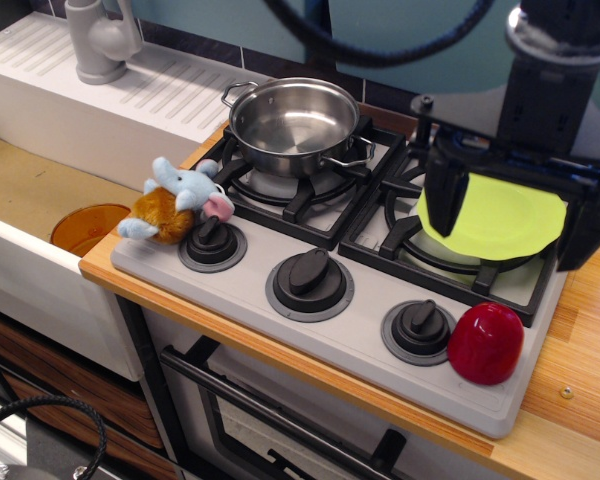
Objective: Put sweetpotato on plate and stuffedelephant in pot or pan on stove
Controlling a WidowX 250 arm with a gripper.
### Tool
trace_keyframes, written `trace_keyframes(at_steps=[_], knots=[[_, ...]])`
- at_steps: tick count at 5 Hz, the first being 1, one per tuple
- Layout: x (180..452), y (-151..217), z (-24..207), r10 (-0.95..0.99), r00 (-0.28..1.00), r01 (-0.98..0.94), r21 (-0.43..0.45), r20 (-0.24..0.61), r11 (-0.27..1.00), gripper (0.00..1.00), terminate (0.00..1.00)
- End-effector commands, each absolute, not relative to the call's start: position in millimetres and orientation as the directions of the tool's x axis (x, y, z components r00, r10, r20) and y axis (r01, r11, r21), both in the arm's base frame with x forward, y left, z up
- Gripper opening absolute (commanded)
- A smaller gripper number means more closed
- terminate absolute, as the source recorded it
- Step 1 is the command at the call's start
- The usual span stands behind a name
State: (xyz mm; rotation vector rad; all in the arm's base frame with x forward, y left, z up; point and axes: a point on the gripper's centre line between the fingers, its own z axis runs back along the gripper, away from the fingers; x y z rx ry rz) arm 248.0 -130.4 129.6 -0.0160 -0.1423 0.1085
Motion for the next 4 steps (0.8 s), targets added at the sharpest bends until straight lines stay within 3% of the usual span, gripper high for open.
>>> trace_keyframes(at_steps=[1,4], knots=[[255.4,-136.1,113.8,0.126,0.972,-0.115,-0.066,0.196,0.991,1.0,0.0],[260.5,-138.6,86.2,0.125,0.96,-0.112,-0.065,0.25,0.992,1.0,0.0]])
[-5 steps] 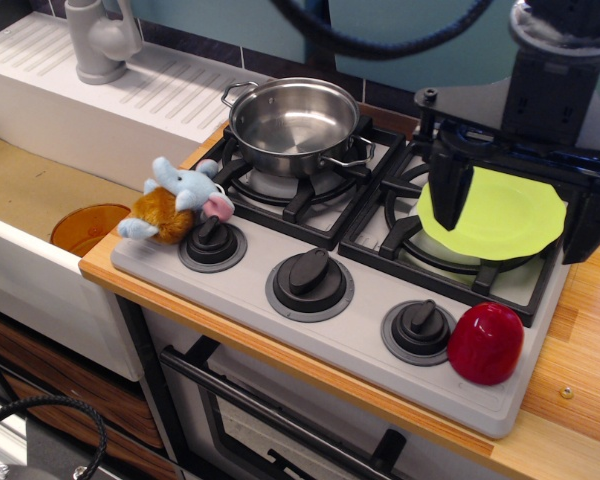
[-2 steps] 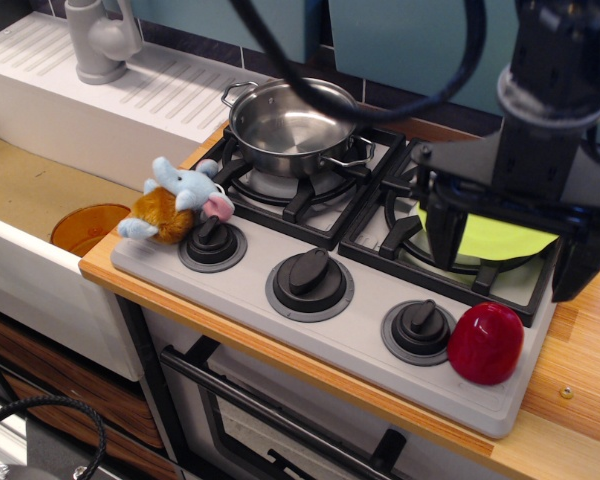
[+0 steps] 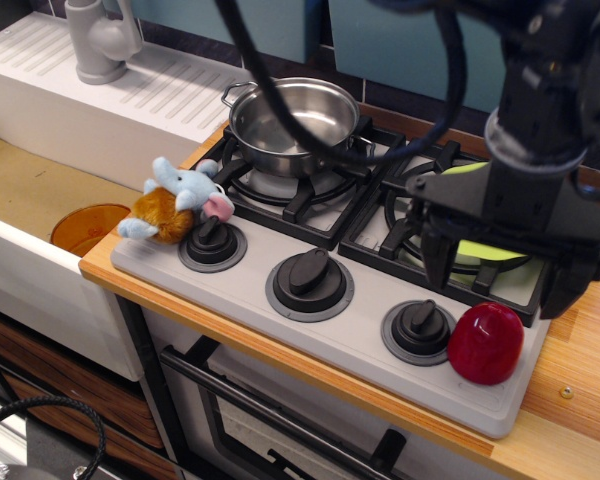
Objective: Put sweetpotato on plate and stuffedelephant in pot or pan on stove
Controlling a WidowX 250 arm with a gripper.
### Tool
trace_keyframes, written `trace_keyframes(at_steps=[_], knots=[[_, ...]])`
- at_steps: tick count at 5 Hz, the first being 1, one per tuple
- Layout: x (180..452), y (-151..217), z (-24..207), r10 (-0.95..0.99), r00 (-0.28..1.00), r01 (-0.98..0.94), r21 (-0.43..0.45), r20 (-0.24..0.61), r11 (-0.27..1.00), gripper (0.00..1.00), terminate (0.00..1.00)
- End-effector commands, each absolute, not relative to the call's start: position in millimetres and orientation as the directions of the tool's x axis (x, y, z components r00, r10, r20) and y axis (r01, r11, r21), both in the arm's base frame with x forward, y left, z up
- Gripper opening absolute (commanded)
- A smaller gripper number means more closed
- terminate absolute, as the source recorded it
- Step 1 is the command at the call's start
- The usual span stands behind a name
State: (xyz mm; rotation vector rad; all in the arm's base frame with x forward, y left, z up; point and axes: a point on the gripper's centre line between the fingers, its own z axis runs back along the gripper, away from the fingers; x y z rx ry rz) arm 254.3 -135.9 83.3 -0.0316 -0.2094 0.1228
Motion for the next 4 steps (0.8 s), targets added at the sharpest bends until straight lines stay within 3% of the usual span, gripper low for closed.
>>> trace_keyframes(at_steps=[1,4], knots=[[260.9,-138.9,77.7,0.125,0.956,-0.112,-0.062,0.265,0.992,1.0,0.0],[259.6,-147.8,64.1,0.134,0.957,-0.119,-0.075,0.257,0.99,1.0,0.0]])
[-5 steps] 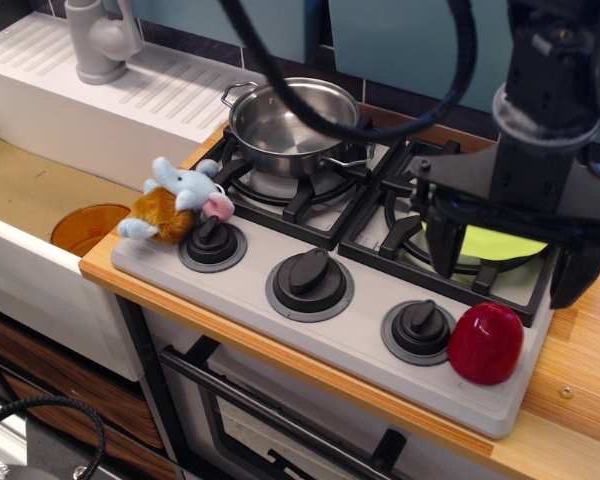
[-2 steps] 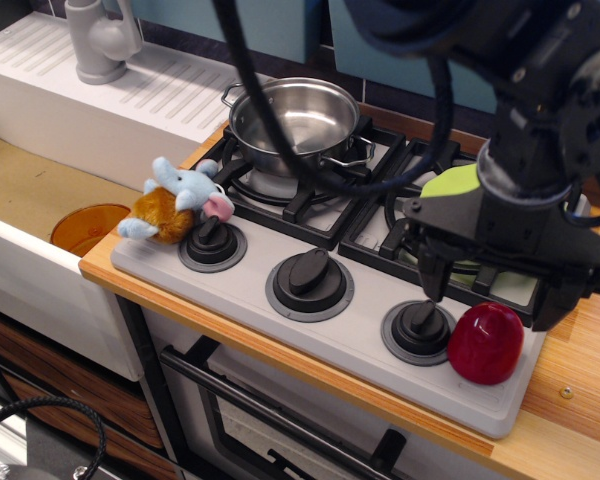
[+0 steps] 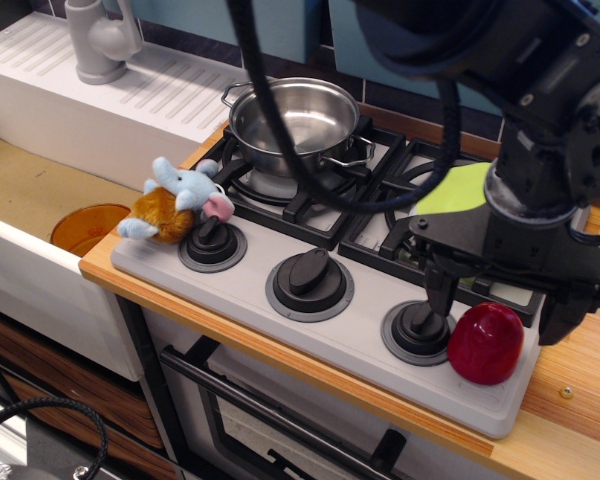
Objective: Put sweetpotato on plate and stuffedelephant in pot or pan on stove
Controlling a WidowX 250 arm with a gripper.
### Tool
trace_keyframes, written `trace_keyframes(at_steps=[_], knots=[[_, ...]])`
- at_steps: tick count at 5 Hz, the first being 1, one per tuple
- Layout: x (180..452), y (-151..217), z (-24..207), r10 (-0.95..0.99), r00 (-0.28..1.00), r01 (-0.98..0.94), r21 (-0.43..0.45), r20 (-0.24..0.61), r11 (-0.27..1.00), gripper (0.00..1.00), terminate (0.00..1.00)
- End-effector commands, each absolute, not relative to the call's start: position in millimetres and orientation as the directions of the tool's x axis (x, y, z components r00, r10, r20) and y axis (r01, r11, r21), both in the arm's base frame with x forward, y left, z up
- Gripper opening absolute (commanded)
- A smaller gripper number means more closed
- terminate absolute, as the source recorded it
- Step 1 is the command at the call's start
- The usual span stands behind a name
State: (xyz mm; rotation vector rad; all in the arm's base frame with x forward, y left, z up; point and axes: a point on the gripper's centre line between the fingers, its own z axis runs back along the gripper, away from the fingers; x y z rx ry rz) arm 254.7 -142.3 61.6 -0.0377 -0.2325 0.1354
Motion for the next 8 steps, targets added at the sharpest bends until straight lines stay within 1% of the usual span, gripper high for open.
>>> trace_keyframes(at_steps=[1,4,7,8], knots=[[260.2,-149.4,57.2,0.134,0.953,-0.117,-0.08,0.271,0.99,1.0,0.0],[262.7,-150.7,42.1,0.139,0.944,-0.124,-0.068,0.301,0.99,1.0,0.0],[262.3,-151.2,37.7,0.146,0.937,-0.134,-0.06,0.317,0.989,1.0,0.0],[262.9,-152.1,37.6,0.153,0.938,-0.139,-0.066,0.31,0.988,0.0,0.0]])
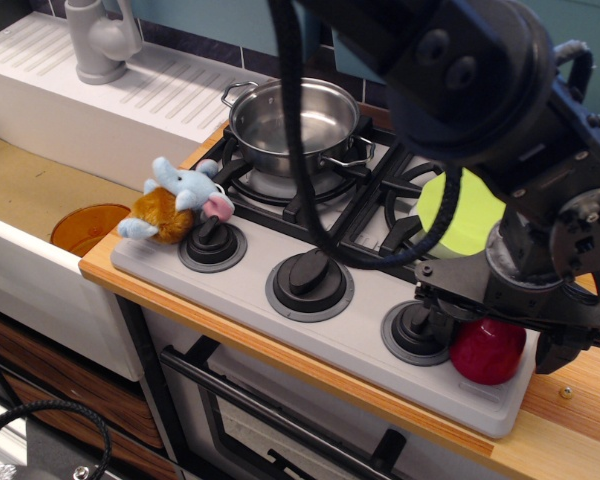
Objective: Put sweetpotato on plate and stuffedelephant in pot or pan on stove
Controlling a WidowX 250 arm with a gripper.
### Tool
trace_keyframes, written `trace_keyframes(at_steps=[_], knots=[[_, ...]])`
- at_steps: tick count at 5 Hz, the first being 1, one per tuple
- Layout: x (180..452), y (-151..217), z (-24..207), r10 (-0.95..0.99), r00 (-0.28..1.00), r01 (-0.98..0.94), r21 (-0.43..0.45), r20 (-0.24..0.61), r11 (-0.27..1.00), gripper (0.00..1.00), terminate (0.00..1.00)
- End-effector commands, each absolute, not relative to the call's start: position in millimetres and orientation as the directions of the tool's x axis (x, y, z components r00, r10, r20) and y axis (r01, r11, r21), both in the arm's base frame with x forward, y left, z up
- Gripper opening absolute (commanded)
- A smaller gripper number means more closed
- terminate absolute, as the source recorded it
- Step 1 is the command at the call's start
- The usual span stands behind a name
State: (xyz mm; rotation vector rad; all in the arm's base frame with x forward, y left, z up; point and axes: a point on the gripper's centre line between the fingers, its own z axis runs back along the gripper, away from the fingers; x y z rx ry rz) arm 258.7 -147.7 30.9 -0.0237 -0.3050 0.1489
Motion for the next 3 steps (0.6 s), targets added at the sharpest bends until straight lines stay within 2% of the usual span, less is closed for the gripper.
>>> trace_keyframes(at_steps=[1,2,3], knots=[[261.5,-153.1,39.2,0.158,0.939,-0.148,-0.058,0.304,0.987,0.0,0.0],[259.8,-153.5,41.0,0.16,0.94,-0.149,-0.057,0.302,0.987,0.0,0.0],[256.3,-152.2,58.9,0.165,0.949,-0.155,-0.058,0.27,0.986,0.0,0.0]])
